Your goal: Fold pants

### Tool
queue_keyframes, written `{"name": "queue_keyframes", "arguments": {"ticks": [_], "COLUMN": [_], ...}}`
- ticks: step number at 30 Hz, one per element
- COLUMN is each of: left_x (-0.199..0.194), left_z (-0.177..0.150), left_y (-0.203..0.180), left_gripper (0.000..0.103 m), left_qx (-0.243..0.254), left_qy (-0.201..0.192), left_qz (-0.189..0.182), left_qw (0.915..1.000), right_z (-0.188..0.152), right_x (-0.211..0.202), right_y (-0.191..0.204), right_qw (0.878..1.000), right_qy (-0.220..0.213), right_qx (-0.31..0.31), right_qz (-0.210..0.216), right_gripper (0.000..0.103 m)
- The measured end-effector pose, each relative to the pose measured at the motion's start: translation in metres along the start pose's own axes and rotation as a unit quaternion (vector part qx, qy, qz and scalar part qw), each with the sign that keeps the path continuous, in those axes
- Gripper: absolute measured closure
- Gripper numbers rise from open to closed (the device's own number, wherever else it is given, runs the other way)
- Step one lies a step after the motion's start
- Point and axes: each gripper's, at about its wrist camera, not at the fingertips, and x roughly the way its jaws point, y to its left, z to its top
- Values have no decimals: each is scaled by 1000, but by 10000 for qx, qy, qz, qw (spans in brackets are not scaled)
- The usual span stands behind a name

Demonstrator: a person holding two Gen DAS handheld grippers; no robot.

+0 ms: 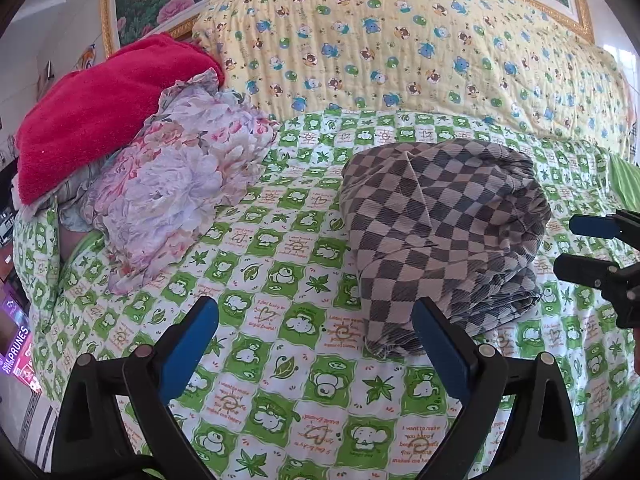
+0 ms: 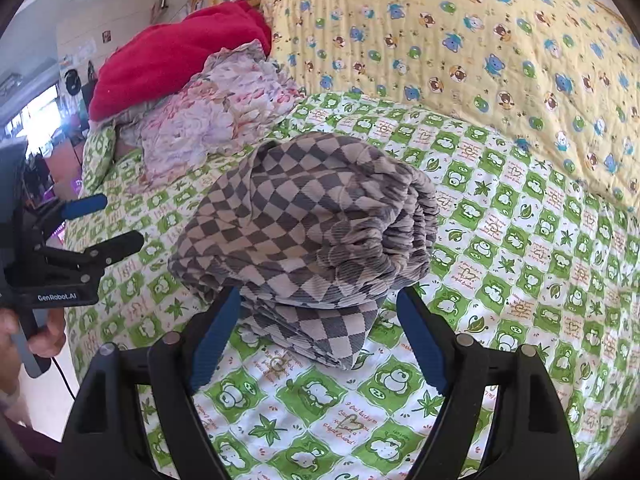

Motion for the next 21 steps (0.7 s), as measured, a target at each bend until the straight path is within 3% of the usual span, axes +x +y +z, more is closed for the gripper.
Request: {"name": "queue_keyframes", "arguments": {"ticks": [5, 12, 21], "left_x": [4, 11, 19], "left_z": [-5, -11, -15], "left_y": [-12, -18, -19], "left_gripper": [5, 5, 5], "left_qx": [129, 188, 149], "left_qy": [17, 77, 175], "left_qz": [72, 140, 157], "left_qw": [9999, 9997, 9996], "right_z": [-6, -8, -9], "right_x": [9, 7, 15], "right_y": [0, -1, 0], "right_qw": [9997, 9995, 9994], "right_qy": [162, -31, 21], "right_qx": [144, 250, 232], "right_qz": [58, 204, 243], "right_gripper": [21, 20, 18]}}
